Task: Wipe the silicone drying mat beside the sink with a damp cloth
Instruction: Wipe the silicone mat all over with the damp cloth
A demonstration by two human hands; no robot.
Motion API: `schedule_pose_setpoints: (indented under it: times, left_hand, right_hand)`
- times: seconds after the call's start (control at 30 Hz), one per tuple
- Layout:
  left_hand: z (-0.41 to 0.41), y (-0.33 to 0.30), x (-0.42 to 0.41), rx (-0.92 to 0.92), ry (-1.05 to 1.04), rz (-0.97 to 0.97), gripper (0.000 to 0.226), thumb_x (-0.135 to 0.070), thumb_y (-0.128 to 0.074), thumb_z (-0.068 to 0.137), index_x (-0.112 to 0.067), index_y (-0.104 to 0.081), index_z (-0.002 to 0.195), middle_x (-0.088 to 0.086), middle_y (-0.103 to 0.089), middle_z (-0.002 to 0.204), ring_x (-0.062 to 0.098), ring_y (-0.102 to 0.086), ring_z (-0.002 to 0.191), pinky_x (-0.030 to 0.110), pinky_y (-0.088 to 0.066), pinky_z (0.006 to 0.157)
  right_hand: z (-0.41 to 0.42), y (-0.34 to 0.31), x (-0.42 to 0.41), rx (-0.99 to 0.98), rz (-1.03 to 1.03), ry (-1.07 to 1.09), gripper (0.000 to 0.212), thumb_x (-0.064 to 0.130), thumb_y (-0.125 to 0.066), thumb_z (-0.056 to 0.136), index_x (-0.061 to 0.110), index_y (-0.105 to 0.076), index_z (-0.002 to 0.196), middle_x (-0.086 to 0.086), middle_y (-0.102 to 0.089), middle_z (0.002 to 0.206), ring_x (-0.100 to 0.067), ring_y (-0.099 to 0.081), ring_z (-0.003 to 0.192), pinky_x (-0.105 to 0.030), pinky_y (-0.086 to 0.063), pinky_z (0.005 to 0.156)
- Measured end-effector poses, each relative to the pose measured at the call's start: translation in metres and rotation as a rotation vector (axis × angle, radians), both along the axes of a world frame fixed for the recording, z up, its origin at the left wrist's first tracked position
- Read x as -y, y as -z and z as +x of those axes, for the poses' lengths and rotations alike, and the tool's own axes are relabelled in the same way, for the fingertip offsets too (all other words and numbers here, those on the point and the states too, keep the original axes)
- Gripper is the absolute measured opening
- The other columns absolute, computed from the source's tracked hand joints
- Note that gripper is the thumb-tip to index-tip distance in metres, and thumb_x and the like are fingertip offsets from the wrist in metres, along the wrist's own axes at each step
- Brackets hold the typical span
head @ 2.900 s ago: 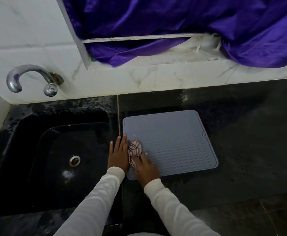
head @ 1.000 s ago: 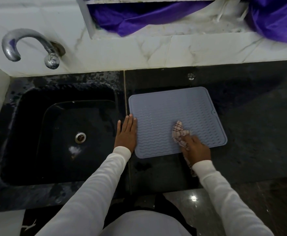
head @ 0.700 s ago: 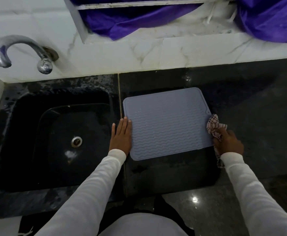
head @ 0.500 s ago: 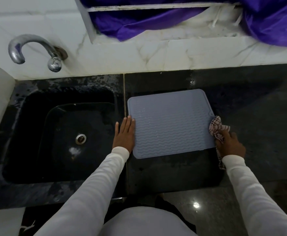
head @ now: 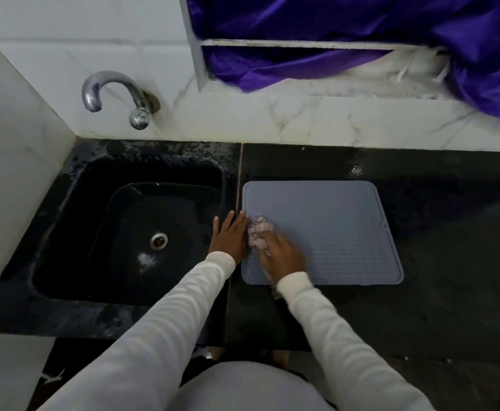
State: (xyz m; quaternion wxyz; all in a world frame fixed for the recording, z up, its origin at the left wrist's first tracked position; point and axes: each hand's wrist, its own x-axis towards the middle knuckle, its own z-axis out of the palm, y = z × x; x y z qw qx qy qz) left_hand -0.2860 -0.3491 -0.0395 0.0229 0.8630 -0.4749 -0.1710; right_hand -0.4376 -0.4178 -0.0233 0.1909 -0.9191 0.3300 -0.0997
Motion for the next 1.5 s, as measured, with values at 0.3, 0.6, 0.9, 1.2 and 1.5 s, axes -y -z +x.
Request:
schedule_pose_setpoints:
  times: [0.3, 0.6, 0.9, 1.2, 1.5]
  left_hand:
    - [-0.020, 0.011, 0.000, 0.224, 0.012, 0.055, 0.065, -0.034, -0.028, 0.103, -0.016, 0.007, 0.154, 0.002, 0.011, 0.163, 0.022, 0.011, 0.149, 0.057, 0.006, 0.118]
    - [-0.023, 0.005, 0.003, 0.274, 0.024, 0.080, 0.060, -0.018, -0.019, 0.102, -0.011, 0.014, 0.152, 0.007, 0.014, 0.162, 0.025, 0.014, 0.149, 0.057, 0.012, 0.116]
    - [-0.021, 0.006, 0.002, 0.230, 0.033, 0.048, 0.063, -0.021, -0.022, 0.103, -0.011, 0.017, 0.151, 0.009, 0.015, 0.162, 0.026, 0.014, 0.149, 0.047, 0.015, 0.116]
    - [-0.021, 0.008, 0.006, 0.166, 0.001, 0.000, 0.066, -0.018, -0.031, 0.102, -0.010, 0.010, 0.153, 0.008, 0.014, 0.162, 0.024, 0.014, 0.149, 0.043, 0.015, 0.116]
    - [-0.018, 0.011, 0.023, 0.022, -0.077, -0.125, 0.055, -0.025, -0.022, 0.105, -0.014, -0.004, 0.155, 0.004, 0.004, 0.163, 0.020, 0.008, 0.150, 0.038, 0.012, 0.119]
  right_hand:
    - [0.013, 0.009, 0.000, -0.262, -0.091, -0.001, 0.048, 0.025, -0.075, 0.075, 0.014, -0.061, 0.119, -0.020, -0.066, 0.104, -0.035, -0.065, 0.063, -0.038, -0.052, 0.046]
    - [-0.081, 0.006, 0.100, -0.268, -0.067, 0.278, 0.044, 0.026, -0.059, 0.085, 0.019, -0.058, 0.128, -0.022, -0.065, 0.107, -0.041, -0.065, 0.064, -0.046, -0.053, 0.058]
    - [-0.180, -0.004, 0.180, -0.342, 0.078, 0.623, 0.049, 0.057, -0.044, 0.089, 0.034, -0.038, 0.132, -0.015, -0.059, 0.121, -0.037, -0.064, 0.098, -0.046, -0.050, 0.087]
    - [-0.179, -0.011, 0.152, -0.374, 0.060, 0.603, 0.050, 0.040, -0.056, 0.089, 0.020, -0.041, 0.132, -0.017, -0.058, 0.122, -0.039, -0.063, 0.096, -0.046, -0.052, 0.081]
    - [-0.042, -0.019, 0.097, -0.148, -0.029, 0.200, 0.054, 0.039, -0.049, 0.095, 0.017, -0.040, 0.144, -0.010, -0.048, 0.143, -0.036, -0.064, 0.101, -0.042, -0.052, 0.083]
